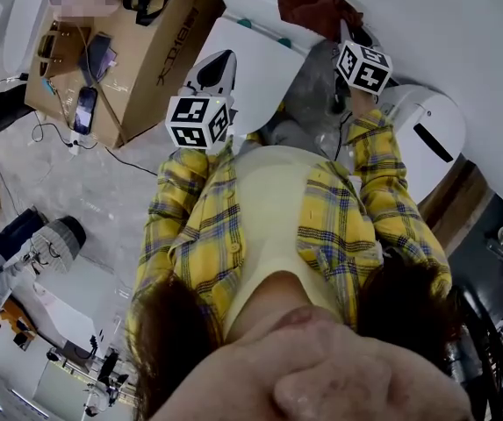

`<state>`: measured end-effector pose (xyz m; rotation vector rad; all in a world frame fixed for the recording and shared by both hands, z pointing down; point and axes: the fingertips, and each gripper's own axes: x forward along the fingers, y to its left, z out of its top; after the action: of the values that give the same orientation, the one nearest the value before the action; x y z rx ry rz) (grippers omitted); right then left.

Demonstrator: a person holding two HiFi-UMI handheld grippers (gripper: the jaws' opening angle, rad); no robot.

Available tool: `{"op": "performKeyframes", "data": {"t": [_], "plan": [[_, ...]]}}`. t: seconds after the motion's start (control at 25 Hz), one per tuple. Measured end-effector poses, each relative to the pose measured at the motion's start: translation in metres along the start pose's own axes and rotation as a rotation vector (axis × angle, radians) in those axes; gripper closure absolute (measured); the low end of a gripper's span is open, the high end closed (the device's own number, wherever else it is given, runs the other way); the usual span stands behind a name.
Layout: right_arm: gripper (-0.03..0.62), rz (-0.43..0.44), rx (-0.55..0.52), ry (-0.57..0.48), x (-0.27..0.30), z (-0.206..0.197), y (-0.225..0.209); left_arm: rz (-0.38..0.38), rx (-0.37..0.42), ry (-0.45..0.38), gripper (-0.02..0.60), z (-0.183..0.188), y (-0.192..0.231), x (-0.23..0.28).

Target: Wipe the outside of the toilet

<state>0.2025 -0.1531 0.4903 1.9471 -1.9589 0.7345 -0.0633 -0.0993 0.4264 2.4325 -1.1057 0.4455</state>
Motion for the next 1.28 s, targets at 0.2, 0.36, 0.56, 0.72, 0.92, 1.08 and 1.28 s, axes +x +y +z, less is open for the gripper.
{"op": "performKeyframes", "data": {"t": [0.2, 0.36, 0.56, 0.72, 0.92, 1.08, 1.28], "plan": [[0.517, -0.043, -0.005, 0.007, -0.003, 0.001, -0.009, -0.005, 0.003, 0.001, 0.574, 0.000, 0.003, 0.001], [0.518, -0.039, -0.014, 0.018, -0.013, -0.002, -0.010, 0.008, -0.004, -0.002, 0.574, -0.003, 0.009, -0.005], [0.518, 0.099, -0.038, -0.108, -0.040, 0.036, 0.033, 0.036, -0.026, -0.014, 0.574, -0.005, 0.022, -0.015], [0.517, 0.233, -0.066, -0.195, -0.054, 0.064, 0.082, 0.063, -0.041, -0.023, 0.574, -0.008, 0.029, -0.021], [0.517, 0.407, -0.084, -0.229, -0.055, 0.072, 0.145, 0.113, -0.064, -0.028, 0.574, -0.013, 0.040, -0.034], [0.518, 0.541, -0.107, -0.189, -0.043, 0.058, 0.195, 0.166, -0.092, -0.028, 0.574, -0.020, 0.053, -0.045], [0.517, 0.640, -0.167, -0.105, -0.005, 0.019, 0.245, 0.232, -0.138, -0.020, 0.574, -0.037, 0.067, -0.056]]}}
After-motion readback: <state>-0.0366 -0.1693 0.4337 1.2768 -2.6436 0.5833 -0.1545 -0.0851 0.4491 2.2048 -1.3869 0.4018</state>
